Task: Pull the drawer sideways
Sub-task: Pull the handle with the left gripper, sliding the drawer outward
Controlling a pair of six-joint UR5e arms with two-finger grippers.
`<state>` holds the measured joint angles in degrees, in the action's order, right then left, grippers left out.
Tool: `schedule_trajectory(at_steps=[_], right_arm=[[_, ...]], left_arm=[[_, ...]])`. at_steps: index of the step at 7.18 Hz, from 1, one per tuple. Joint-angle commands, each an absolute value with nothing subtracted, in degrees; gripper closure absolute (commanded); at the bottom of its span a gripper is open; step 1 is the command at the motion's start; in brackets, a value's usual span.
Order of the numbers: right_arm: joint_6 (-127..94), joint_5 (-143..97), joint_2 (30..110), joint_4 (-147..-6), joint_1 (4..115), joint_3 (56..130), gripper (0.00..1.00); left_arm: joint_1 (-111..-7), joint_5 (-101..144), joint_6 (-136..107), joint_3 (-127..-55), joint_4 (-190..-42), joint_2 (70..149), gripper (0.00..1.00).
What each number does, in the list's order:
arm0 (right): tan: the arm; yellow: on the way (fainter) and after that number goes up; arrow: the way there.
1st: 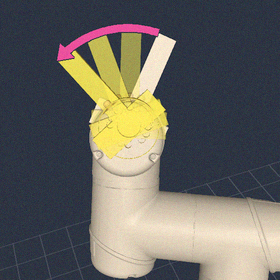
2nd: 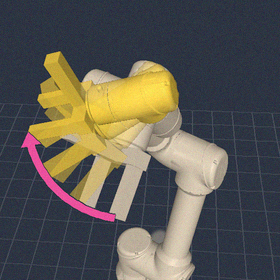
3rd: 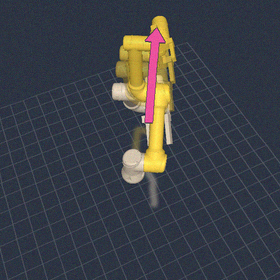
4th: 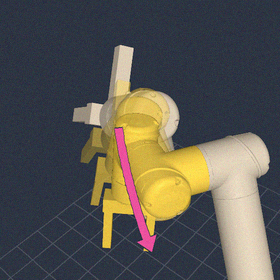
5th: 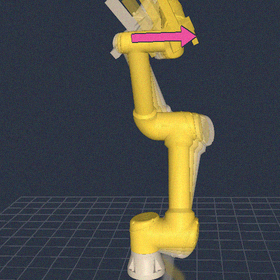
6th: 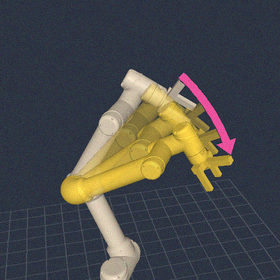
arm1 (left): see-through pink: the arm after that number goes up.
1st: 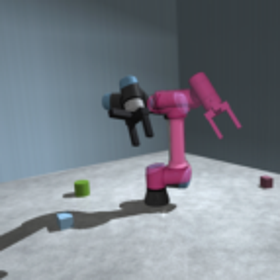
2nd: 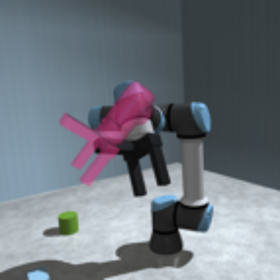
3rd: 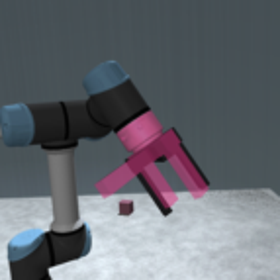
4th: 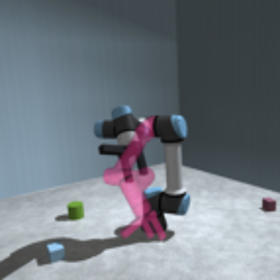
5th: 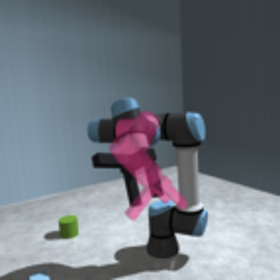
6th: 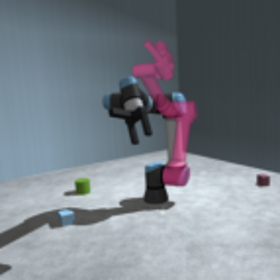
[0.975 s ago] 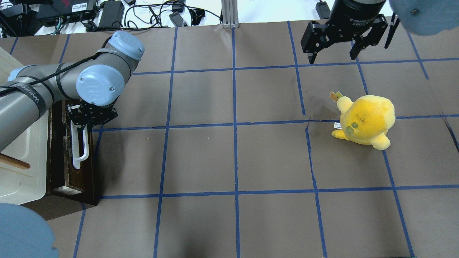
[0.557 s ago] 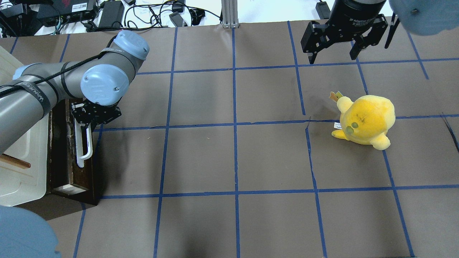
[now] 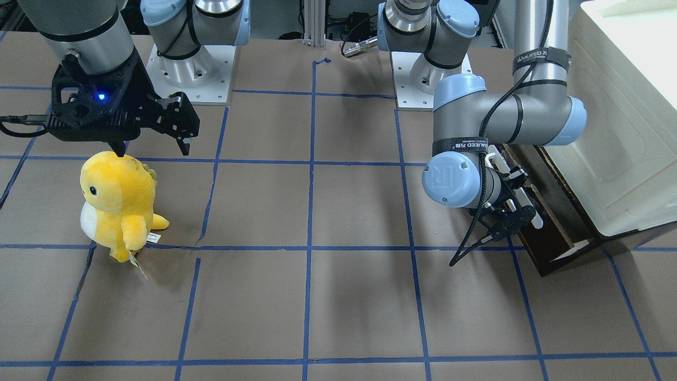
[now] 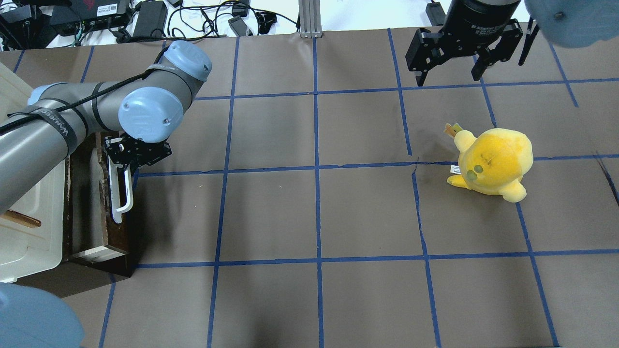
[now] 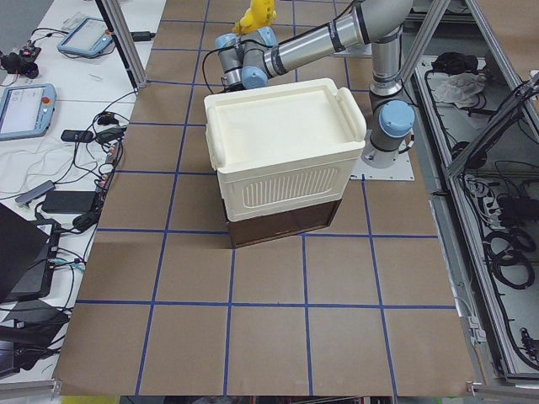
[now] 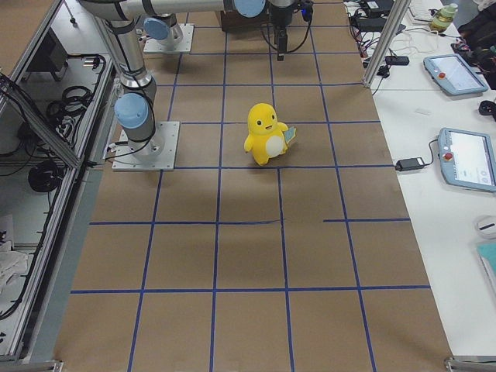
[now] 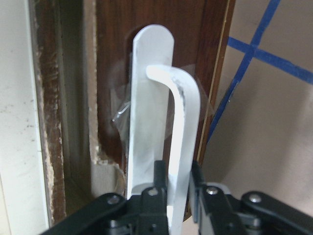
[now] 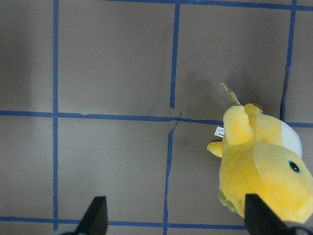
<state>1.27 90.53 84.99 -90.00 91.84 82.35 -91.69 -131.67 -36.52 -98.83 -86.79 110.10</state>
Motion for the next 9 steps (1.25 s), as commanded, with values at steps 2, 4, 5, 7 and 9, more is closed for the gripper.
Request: schedule_trajectory(at_steps=[2,4,5,7,9], right_arm=[[1.2,90.6,85.0,-90.0,91.8,82.4,0.00],[1.2,90.5,85.0,-90.0,91.8,82.4,0.00],[1.2,90.6,85.0,-90.0,91.8,82.4,0.00],[1.2,90.5,85.0,-90.0,91.8,82.4,0.00],[1.2,90.5,85.0,-90.0,91.8,82.4,0.00]], left_arm=[[-92.9,-131.3,-36.6,-98.7,-86.7,110.2,0.97],[-93.4,-129.9,-36.7,-97.6,-86.8,110.4,0.96],[-93.5,-129.9,-36.7,-97.6,-86.8,110.5,0.96],[-94.0,-129.9,-36.7,-97.5,-86.7,110.5,0.96],[-94.3,-129.8,-36.7,-97.1,-86.7,110.5,0.96]])
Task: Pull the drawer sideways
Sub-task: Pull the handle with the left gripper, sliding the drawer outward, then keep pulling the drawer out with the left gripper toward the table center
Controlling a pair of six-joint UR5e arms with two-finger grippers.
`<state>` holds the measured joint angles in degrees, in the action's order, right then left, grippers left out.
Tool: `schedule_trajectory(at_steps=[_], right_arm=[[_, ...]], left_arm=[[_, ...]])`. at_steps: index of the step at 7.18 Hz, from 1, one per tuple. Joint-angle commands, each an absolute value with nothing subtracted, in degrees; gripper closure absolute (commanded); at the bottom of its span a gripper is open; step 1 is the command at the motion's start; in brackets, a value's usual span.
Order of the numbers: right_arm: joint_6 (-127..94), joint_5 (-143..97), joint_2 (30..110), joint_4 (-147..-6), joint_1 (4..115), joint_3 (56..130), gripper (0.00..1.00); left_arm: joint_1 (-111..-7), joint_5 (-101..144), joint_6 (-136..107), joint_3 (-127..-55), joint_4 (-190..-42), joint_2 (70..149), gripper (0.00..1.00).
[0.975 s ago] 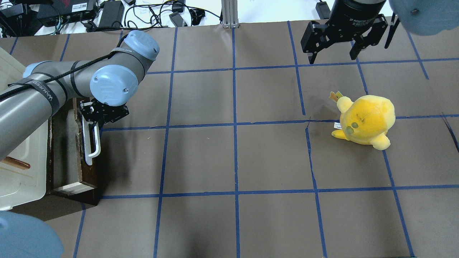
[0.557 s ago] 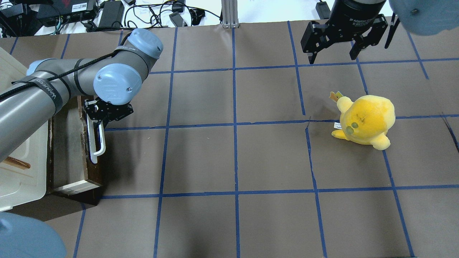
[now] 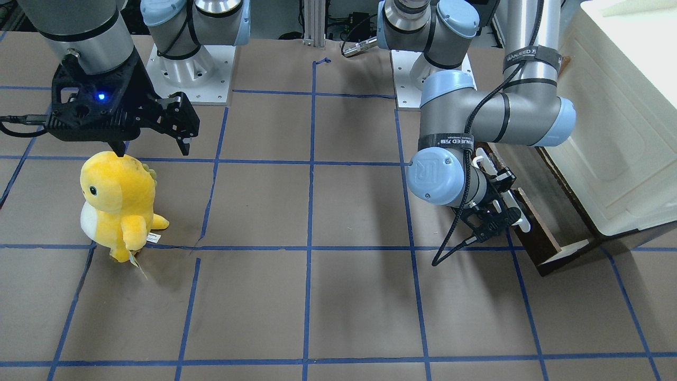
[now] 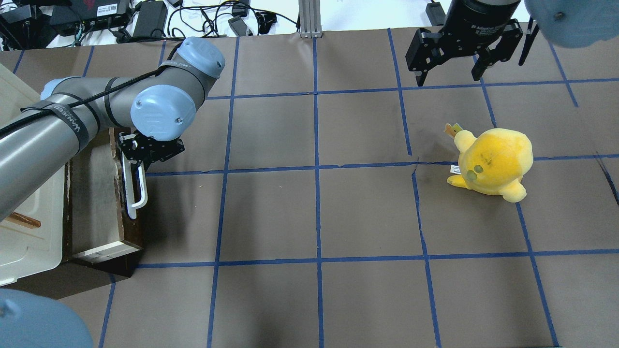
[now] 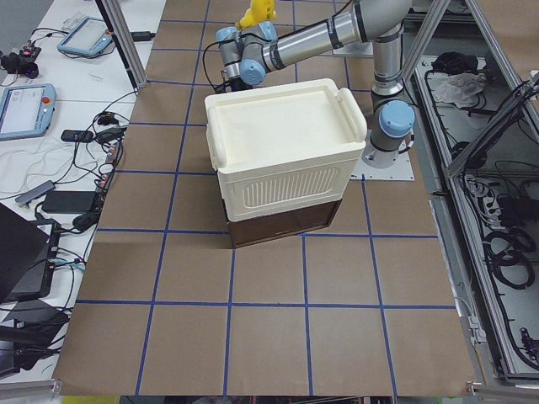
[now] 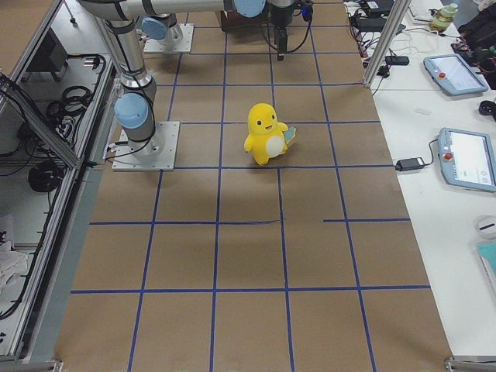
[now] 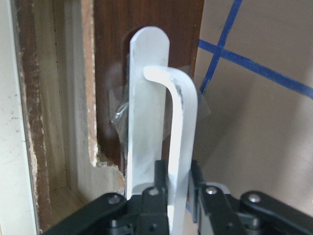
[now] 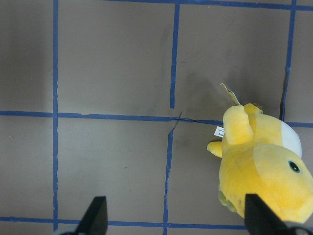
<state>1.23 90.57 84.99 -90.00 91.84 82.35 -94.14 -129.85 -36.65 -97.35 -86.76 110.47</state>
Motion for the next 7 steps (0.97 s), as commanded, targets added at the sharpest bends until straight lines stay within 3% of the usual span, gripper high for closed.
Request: schedule_trajectory(at_steps=[1,7], right_arm=[[1.2,90.6,85.0,-90.0,91.8,82.4,0.00],[1.2,90.5,85.0,-90.0,91.8,82.4,0.00]], left_arm=[[-94.3,-129.7,-36.7,-97.1,-86.7,110.5,0.96],[-96.5,-129.7,-37.6,-96.7,-86.7,110.6,0.95]])
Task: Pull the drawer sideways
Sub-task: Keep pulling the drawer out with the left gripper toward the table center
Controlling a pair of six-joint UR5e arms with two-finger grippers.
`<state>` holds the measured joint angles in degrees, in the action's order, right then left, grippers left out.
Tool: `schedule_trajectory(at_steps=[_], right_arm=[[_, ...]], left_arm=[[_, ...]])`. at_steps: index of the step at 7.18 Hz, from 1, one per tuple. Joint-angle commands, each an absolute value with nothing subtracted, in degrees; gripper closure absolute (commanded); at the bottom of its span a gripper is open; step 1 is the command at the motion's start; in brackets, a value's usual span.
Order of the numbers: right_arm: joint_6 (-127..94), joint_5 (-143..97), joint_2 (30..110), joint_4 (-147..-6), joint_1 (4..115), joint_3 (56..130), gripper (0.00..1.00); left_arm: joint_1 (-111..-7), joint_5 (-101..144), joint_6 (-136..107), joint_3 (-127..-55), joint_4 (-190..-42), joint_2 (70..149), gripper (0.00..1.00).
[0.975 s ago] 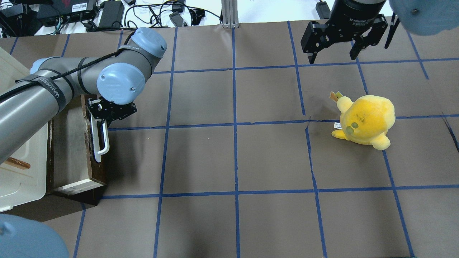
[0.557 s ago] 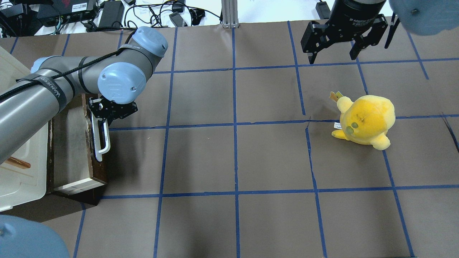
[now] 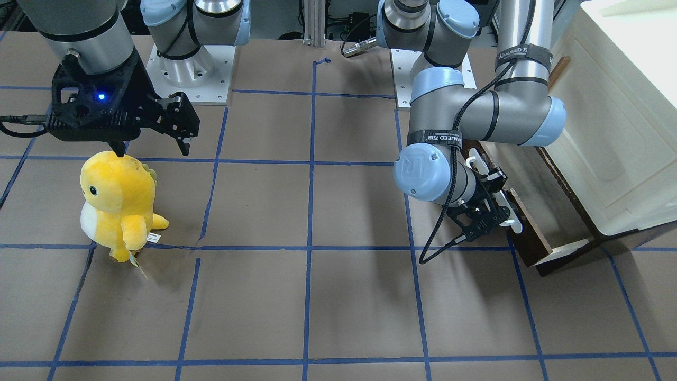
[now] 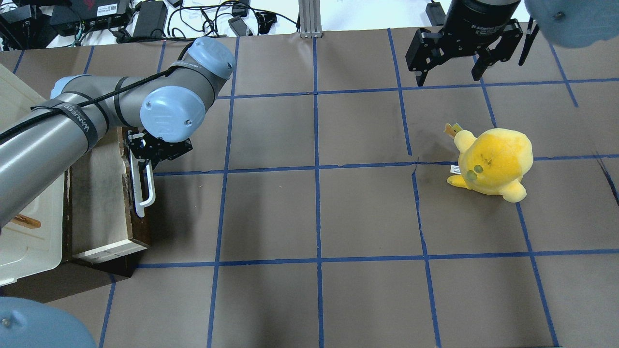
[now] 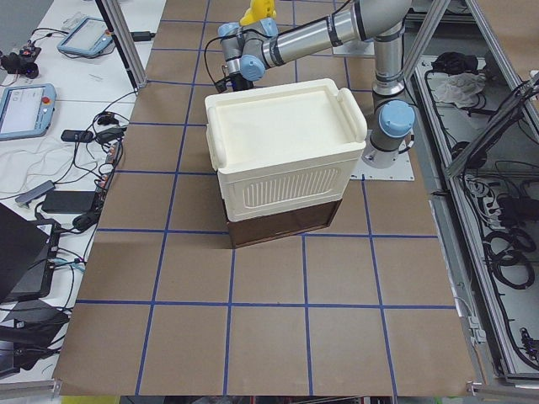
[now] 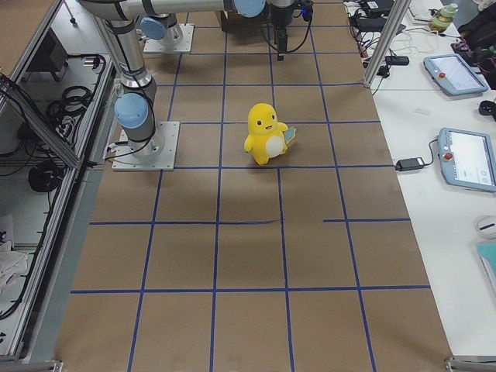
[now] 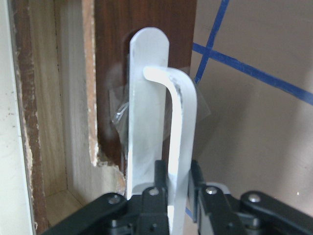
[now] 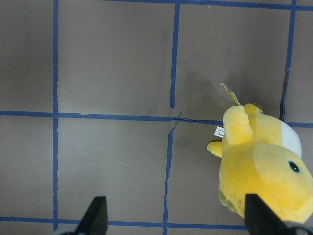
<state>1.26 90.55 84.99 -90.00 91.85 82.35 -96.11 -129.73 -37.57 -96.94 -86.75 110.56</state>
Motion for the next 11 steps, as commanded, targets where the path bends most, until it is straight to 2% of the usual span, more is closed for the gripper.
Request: schedule_trajectory(at_steps=[1,11], right_arm=[[1.3,90.5,85.0,-90.0,91.8,82.4,0.00],[1.3,90.5,85.0,-90.0,91.8,82.4,0.00]], left_arm=[[-96.8,-129.0,-37.6,-96.0,-86.9,110.6,0.94],[-100.2,-128.2,-39.2,-92.8,-87.5,112.8,0.90]])
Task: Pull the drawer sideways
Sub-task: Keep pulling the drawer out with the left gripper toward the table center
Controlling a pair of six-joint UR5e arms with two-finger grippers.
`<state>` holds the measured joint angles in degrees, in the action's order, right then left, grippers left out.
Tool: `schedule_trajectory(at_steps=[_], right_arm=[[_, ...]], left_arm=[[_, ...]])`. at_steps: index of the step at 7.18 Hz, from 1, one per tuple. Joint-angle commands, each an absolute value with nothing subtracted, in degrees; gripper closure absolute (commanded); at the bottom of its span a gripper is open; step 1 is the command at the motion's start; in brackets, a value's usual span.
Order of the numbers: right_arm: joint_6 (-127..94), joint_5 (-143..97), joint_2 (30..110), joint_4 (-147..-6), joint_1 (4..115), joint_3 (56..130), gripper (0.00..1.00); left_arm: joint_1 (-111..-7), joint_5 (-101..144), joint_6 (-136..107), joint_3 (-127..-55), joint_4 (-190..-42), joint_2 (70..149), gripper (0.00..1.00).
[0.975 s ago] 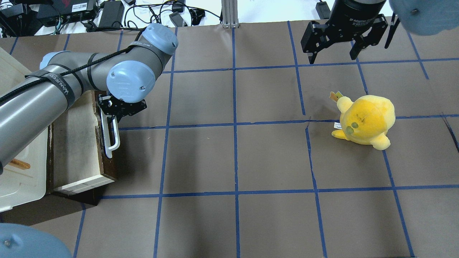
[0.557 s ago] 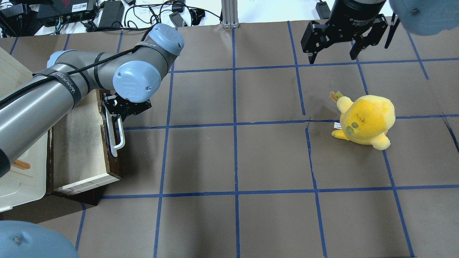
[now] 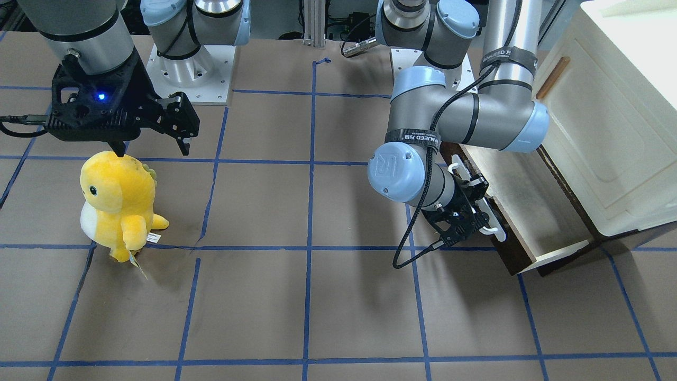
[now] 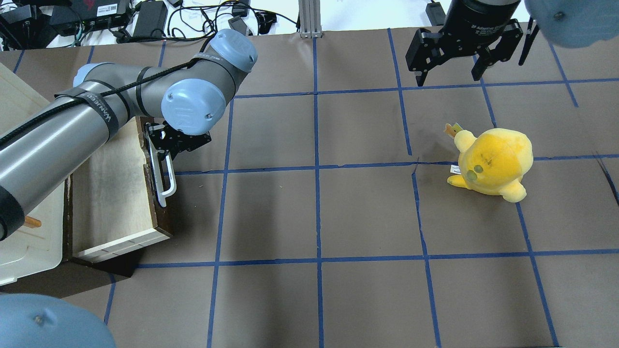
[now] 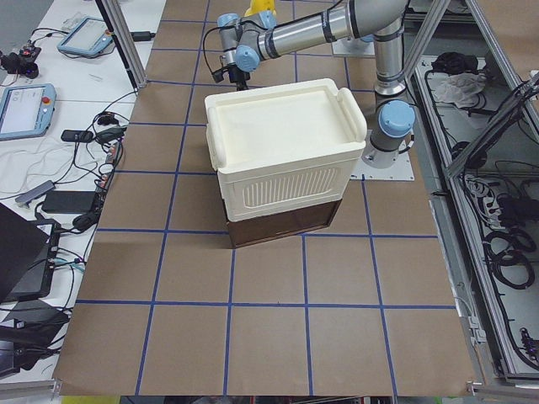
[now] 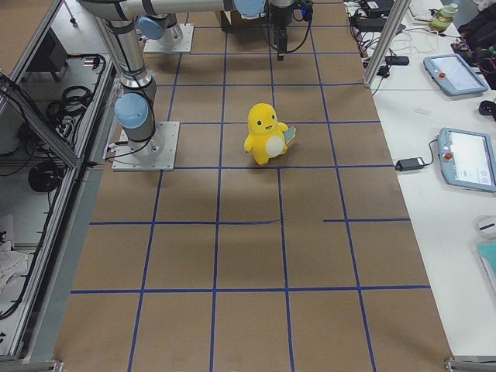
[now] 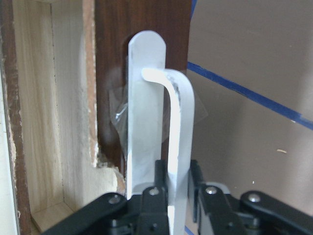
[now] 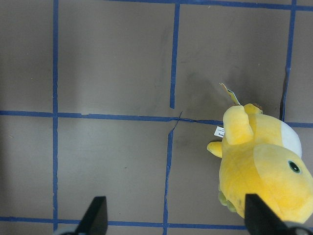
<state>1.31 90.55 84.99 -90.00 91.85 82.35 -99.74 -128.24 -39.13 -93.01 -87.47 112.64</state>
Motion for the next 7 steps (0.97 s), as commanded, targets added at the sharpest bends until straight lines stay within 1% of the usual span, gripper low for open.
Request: schedule_trajectory(at_steps=[1,2,3,4,5,6,7], right_arm=[[1.2,90.6,85.0,-90.0,91.8,82.4,0.00],[1.2,90.5,85.0,-90.0,91.8,82.4,0.00],[1.2,90.5,85.0,-90.0,91.8,82.4,0.00],[1.2,90.5,85.0,-90.0,91.8,82.4,0.00],[1.2,90.5,85.0,-90.0,91.8,82.4,0.00],[1.2,90.5,85.0,-90.0,91.8,82.4,0.00],[1.3,90.5,85.0,-90.0,91.8,82.4,0.00]], left_arm=[[-100.3,-128.2,-39.2,-92.6,-87.5,112.8,0.90],[-100.3,-128.2,-39.1,-92.6,-87.5,112.8,0.89],[-100.3,-128.2,-39.2,-92.6,-87.5,112.8,0.86],[-100.3,-128.2,-39.1,-92.5,-87.5,112.8,0.67],[-100.3,-128.2,-39.1,-92.5,-87.5,112.9,0.46],[-100.5,-128.1,-39.1,-92.6,-86.8,112.8,0.17],[-101.7,-128.3,-39.1,-92.5,-86.7,112.7,0.02]])
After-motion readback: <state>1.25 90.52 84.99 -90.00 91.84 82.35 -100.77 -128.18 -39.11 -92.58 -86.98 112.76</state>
